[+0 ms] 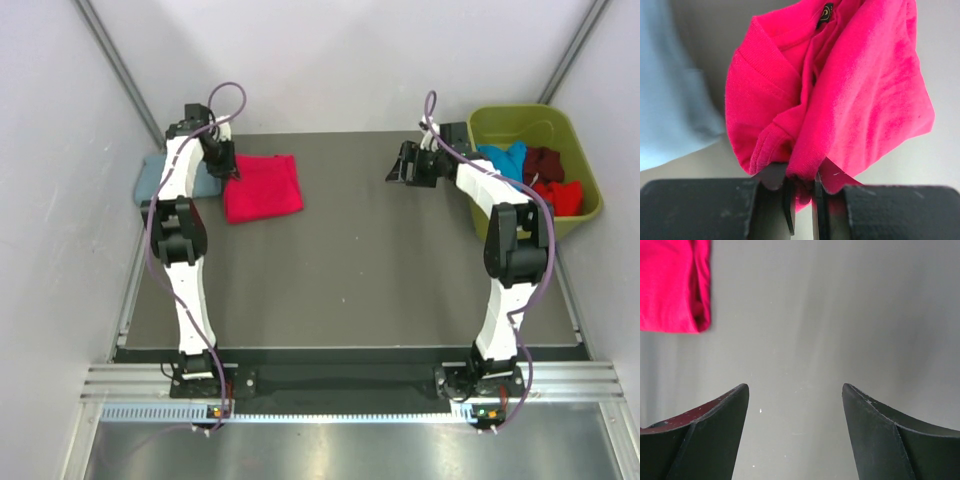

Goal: Fold and stack the t-shirts
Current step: Neatly place the folded tshirt to the corner

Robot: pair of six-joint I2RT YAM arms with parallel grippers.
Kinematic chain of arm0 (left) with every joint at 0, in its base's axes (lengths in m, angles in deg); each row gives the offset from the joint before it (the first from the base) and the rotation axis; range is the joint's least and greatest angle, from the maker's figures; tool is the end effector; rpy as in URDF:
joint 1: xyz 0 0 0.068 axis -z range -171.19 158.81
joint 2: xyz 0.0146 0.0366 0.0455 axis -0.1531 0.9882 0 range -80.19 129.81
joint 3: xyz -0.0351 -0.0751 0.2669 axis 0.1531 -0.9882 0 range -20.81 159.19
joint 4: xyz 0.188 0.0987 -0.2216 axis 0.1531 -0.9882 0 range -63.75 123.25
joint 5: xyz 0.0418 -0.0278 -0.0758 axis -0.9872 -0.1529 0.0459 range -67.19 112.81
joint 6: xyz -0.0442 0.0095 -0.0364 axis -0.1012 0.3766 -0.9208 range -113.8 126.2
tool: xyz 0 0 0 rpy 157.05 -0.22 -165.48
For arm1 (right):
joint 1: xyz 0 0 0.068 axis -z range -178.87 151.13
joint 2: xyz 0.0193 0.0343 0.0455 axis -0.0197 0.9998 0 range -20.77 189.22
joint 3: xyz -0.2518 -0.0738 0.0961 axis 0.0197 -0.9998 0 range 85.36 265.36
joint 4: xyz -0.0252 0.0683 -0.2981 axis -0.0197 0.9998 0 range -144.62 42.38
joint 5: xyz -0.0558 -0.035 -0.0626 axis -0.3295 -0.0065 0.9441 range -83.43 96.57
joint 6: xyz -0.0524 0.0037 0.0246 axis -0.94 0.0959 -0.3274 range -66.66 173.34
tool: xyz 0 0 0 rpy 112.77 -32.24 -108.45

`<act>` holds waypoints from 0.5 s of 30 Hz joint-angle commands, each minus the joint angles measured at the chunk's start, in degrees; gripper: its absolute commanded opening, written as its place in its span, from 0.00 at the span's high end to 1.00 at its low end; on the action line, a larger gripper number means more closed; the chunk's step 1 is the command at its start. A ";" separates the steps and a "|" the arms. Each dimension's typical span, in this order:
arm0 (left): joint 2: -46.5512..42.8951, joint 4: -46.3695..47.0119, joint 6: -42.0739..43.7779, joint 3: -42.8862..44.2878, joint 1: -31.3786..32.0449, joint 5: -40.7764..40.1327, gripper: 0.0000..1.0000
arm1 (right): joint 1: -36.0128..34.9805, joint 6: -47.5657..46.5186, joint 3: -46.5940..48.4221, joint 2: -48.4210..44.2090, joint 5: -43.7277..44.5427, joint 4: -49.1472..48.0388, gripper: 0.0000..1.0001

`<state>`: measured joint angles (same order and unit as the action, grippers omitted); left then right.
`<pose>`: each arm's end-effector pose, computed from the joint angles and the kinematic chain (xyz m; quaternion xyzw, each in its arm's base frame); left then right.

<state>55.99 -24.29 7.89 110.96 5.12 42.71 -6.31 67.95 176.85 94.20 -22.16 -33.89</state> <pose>0.5651 0.0223 0.2385 0.0252 0.9562 -0.1563 0.2463 0.4993 0.0853 0.2202 -0.0405 0.8967 0.2964 0.3262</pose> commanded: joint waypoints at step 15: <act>-5.66 4.36 5.51 13.42 -6.07 -17.87 1.00 | -1.17 0.68 -0.08 -0.81 -0.80 -2.71 0.24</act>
<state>55.05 -23.77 11.96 120.44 -0.65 28.63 -6.77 68.52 176.85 94.20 -22.18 -34.09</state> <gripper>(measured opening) 0.164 0.759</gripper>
